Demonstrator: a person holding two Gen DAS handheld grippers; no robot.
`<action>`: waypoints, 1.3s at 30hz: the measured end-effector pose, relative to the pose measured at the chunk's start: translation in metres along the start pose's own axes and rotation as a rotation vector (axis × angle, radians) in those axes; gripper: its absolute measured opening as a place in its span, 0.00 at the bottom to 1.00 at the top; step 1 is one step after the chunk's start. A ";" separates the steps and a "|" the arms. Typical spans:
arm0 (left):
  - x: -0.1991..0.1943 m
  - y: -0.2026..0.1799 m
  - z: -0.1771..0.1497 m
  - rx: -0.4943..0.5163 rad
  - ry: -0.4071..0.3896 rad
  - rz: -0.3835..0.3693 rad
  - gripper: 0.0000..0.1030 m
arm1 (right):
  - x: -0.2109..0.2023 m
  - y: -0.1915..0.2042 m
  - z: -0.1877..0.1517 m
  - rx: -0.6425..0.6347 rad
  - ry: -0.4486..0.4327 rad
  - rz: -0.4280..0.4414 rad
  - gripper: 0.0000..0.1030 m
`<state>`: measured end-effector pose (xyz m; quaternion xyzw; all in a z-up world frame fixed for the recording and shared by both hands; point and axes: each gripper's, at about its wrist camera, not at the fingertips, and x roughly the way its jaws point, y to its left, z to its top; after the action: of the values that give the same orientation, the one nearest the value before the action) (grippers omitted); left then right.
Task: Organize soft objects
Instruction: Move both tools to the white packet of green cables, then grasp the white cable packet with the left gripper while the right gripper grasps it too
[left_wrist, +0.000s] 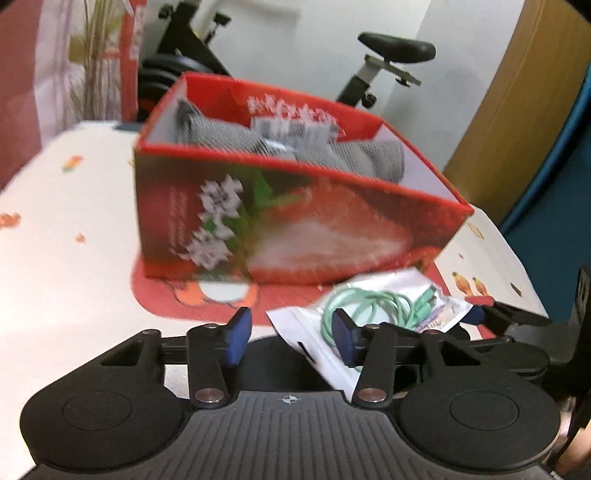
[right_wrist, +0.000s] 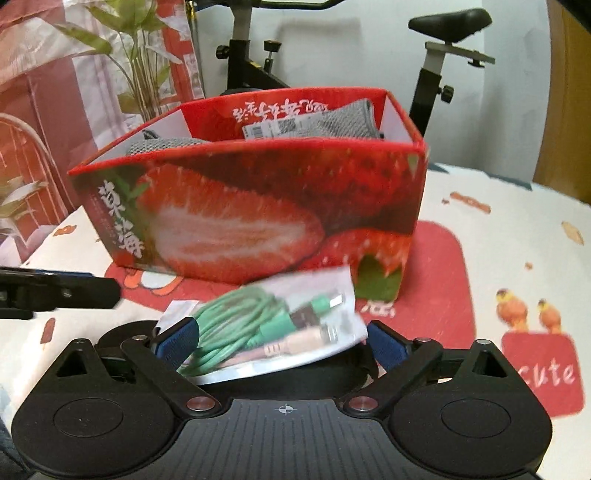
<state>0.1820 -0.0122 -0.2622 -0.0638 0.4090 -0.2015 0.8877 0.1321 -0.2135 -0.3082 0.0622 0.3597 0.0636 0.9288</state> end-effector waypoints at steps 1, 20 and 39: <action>0.003 0.002 -0.002 -0.015 0.009 -0.016 0.45 | 0.000 0.001 -0.003 0.008 0.000 0.006 0.93; 0.043 0.023 -0.027 -0.212 0.130 -0.180 0.44 | -0.019 0.002 0.017 -0.084 -0.037 -0.014 0.61; 0.049 0.040 -0.034 -0.399 0.172 -0.343 0.52 | -0.021 -0.031 0.000 0.005 -0.014 0.008 0.49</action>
<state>0.1972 0.0058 -0.3301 -0.2883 0.4978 -0.2690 0.7725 0.1185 -0.2471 -0.2991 0.0664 0.3532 0.0658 0.9309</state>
